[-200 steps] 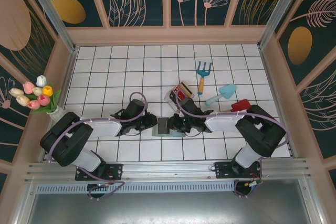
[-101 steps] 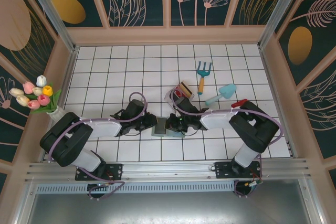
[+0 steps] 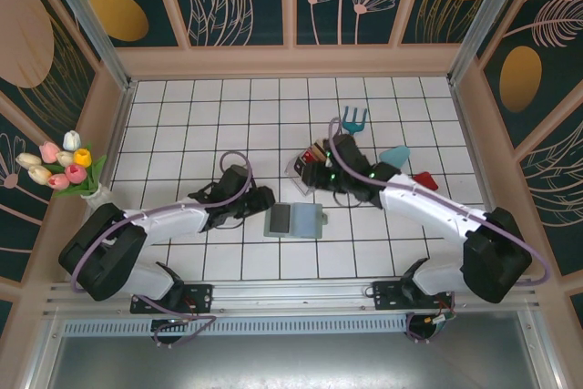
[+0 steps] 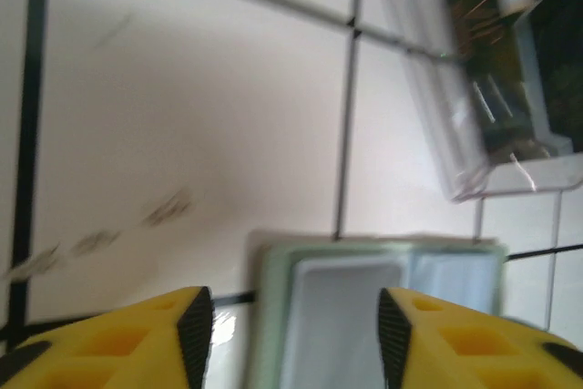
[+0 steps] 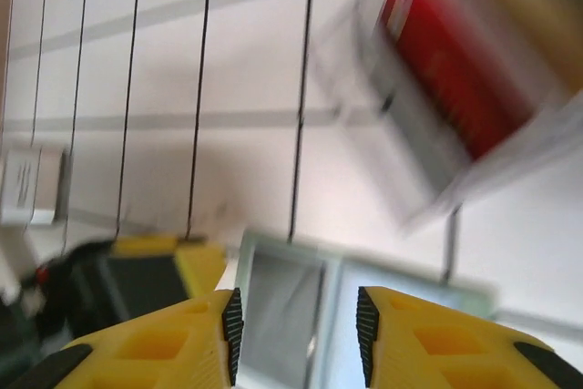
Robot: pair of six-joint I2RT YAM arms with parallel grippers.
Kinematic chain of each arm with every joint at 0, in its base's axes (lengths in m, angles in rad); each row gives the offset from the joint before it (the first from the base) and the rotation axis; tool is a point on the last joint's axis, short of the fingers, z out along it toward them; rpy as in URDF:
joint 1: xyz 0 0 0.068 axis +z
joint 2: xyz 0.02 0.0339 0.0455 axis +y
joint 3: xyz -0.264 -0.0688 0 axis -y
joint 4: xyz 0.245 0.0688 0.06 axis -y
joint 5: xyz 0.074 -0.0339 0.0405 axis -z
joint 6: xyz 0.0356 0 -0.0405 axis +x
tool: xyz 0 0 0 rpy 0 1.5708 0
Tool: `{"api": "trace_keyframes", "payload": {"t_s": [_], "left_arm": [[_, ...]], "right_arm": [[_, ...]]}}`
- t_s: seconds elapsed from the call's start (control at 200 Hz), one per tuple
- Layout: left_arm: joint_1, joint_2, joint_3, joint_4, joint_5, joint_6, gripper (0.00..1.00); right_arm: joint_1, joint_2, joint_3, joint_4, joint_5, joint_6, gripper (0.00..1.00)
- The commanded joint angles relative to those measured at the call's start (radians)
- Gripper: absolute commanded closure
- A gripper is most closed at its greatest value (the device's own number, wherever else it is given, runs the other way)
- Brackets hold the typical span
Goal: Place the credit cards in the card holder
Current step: Pick up the credit card from the storage box.
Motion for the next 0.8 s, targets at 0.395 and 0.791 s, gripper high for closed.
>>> {"api": "trace_keyframes", "payload": {"t_s": [0.395,0.791], "left_arm": [[0.051,0.416,0.373,0.108,0.124,-0.093,0.41],[0.067,0.506,0.361,0.173,0.142,-0.116,0.42]], "right_arm": [[-0.103,0.283,0.293,-0.216,0.118,-0.458,0.59],[-0.092,0.468,0.397,-0.245,0.194,-0.529,0.61]]}}
